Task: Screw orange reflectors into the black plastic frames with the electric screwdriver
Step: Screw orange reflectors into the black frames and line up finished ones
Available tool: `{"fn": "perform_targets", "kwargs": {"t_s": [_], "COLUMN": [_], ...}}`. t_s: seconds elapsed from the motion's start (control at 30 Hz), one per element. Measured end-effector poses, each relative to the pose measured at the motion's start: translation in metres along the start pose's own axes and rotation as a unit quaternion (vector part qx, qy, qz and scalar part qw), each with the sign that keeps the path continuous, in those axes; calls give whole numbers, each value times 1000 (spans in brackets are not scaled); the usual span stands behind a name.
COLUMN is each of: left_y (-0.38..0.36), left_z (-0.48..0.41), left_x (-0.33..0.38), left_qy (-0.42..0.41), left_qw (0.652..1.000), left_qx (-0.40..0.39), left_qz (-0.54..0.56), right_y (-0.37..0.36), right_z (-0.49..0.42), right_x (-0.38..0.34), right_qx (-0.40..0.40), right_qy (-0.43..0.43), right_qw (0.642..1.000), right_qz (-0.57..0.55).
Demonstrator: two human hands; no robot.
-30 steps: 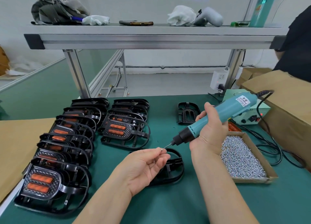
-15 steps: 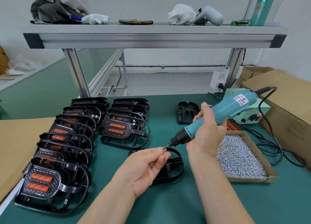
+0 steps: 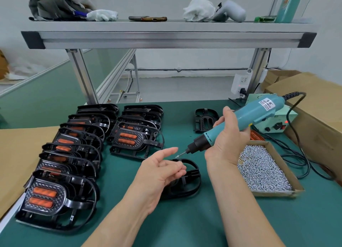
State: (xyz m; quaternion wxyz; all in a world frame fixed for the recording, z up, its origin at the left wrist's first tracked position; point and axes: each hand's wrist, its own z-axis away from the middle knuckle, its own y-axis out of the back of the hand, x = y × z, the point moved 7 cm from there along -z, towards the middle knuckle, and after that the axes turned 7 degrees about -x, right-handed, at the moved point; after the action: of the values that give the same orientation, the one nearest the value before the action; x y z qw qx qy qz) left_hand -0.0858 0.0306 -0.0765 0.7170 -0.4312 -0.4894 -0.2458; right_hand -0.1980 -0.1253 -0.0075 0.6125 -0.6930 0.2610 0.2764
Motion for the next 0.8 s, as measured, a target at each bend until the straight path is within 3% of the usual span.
{"fn": "perform_targets", "kwargs": {"t_s": [0.1,0.2,0.33,0.4,0.57,0.8], "left_y": [21,45,39,35,38,40], "left_z": [0,4,6,7,4,0], "left_x": [8,23,26,21,14,11], "left_qy": [5,-2,24,22,7,-2], "left_qw": [991,944,777,736,733,736], "left_qx": [62,131,126,122,123,119], "left_qz": [-117,-304,-616,-666,-669,-667], "right_y": [-5,-9,-16,-20,-31,-30], "right_z": [-3,-2,12,21,38,42], "right_x": [-5,-5,7,15,25,38], "right_qx": [-32,-65,-105,-134,-181,-188], "right_qy": [17,41,63,67,97,102], "right_qw": [999,996,987,981,963,955], "right_qz": [14,51,102,121,176,205]}}
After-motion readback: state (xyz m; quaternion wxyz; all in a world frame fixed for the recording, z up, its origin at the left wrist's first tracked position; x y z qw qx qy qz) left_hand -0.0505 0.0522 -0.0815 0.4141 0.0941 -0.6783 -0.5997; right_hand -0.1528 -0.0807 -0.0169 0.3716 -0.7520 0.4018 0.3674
